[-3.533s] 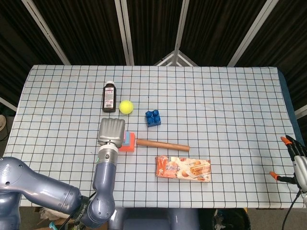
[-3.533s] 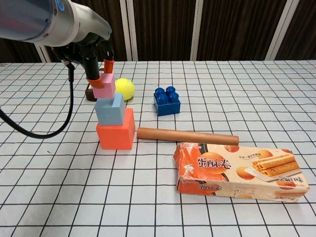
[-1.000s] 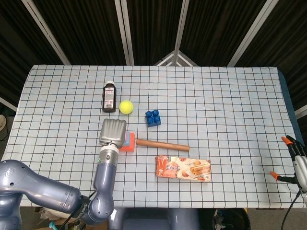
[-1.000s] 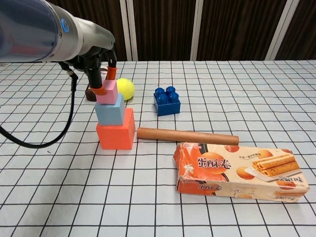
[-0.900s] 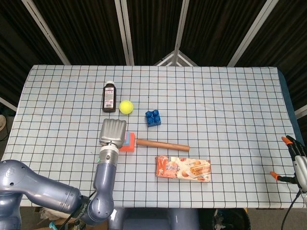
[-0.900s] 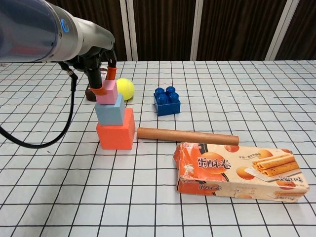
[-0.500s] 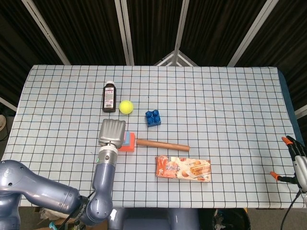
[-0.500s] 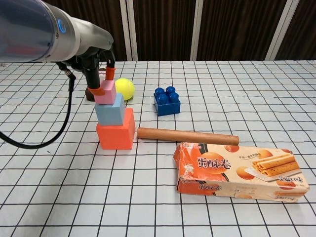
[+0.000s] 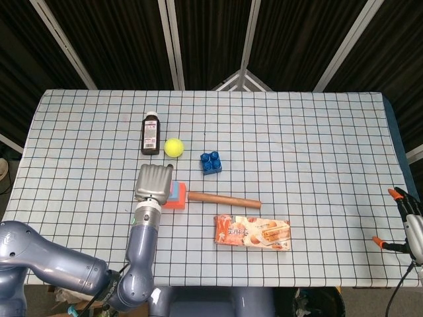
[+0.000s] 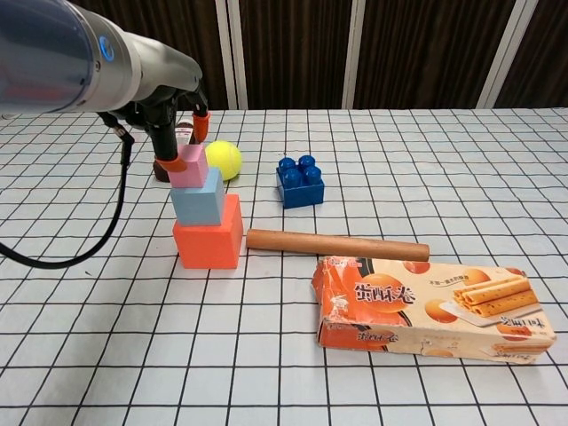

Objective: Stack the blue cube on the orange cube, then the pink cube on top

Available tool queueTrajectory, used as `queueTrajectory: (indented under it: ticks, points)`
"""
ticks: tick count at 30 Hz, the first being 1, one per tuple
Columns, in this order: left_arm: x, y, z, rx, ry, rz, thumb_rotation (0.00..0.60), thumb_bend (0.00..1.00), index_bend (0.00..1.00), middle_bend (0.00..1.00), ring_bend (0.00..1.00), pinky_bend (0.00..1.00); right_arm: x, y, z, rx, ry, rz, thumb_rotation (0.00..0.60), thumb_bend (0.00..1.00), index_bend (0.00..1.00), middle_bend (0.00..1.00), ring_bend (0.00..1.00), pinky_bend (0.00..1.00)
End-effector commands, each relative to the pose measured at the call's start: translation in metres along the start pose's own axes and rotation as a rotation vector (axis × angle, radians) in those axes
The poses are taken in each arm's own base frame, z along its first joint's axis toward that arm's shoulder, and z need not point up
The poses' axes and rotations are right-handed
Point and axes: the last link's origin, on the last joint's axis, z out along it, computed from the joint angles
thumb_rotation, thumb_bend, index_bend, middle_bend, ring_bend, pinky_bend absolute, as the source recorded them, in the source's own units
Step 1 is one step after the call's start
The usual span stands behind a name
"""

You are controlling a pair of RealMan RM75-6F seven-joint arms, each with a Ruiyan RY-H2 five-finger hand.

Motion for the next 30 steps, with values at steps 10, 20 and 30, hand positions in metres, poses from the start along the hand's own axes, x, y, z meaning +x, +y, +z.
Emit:
queueTrajectory:
  ticks: [10, 20, 30]
  points:
    - [0.009, -0.017, -0.015, -0.004, 0.021, 0.005, 0.6, 0.38, 0.24, 0.89, 0.86, 0.91, 0.0, -0.001, 0.001, 0.002, -0.002, -0.001, 0.6, 0.13, 0.0, 0.01, 0.02, 0.1]
    - [0.03, -0.099, -0.041, 0.053, 0.123, -0.141, 0.6, 0.37, 0.23, 0.63, 0.64, 0.73, -0.003, -0.003, 0.001, -0.002, -0.008, -0.015, 0.6, 0.13, 0.0, 0.01, 0.02, 0.1]
    - [-0.024, -0.203, -0.083, -0.043, 0.181, -0.268, 0.6, 0.35, 0.15, 0.28, 0.28, 0.35, -0.007, -0.01, 0.004, 0.006, 0.003, -0.044, 0.6, 0.13, 0.0, 0.01, 0.01, 0.1]
